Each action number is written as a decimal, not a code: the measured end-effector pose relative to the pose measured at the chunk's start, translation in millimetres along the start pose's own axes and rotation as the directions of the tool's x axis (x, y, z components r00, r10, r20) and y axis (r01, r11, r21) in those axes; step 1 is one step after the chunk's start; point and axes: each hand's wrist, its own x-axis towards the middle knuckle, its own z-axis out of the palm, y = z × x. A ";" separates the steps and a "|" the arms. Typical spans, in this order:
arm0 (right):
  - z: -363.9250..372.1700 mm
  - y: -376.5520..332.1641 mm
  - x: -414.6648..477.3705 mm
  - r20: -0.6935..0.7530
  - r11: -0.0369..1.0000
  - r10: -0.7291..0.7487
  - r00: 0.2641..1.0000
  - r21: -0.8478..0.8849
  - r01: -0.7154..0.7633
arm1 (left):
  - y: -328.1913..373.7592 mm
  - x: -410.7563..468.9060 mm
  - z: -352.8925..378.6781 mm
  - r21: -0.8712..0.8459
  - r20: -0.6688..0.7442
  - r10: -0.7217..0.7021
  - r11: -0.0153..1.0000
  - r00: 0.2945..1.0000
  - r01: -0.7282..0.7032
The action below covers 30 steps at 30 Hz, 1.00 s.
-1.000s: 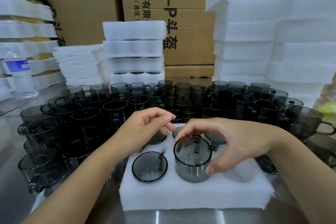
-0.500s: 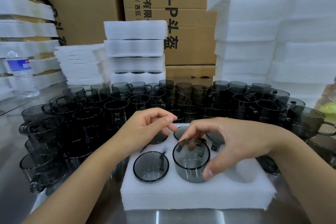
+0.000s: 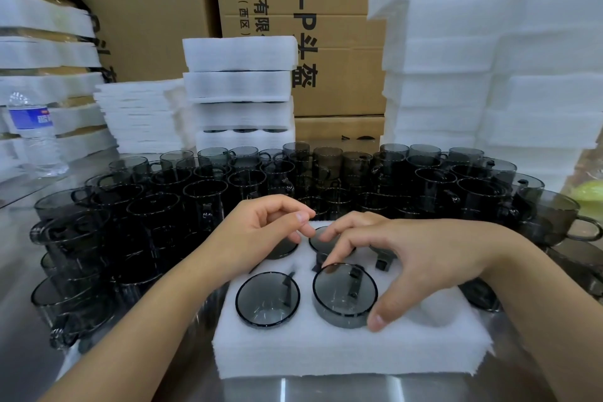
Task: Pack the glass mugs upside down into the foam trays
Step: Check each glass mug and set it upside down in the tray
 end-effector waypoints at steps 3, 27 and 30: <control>0.5 0.6 0.8 -0.008 1.000 -0.017 1.000 -0.011 0.017 | 0.2 0.0 0.4 -0.002 0.000 -0.001 1.000 1.000 0.001; -2.1 8.2 9.4 -0.849 0.999 0.035 0.528 0.034 -0.012 | -2.8 -0.8 -1.0 0.006 0.011 -0.015 1.000 1.000 0.015; -9.9 25.9 8.4 -0.950 0.825 0.050 0.308 -0.135 -0.548 | -2.4 -0.8 -1.3 0.018 0.011 -0.009 1.000 1.000 0.008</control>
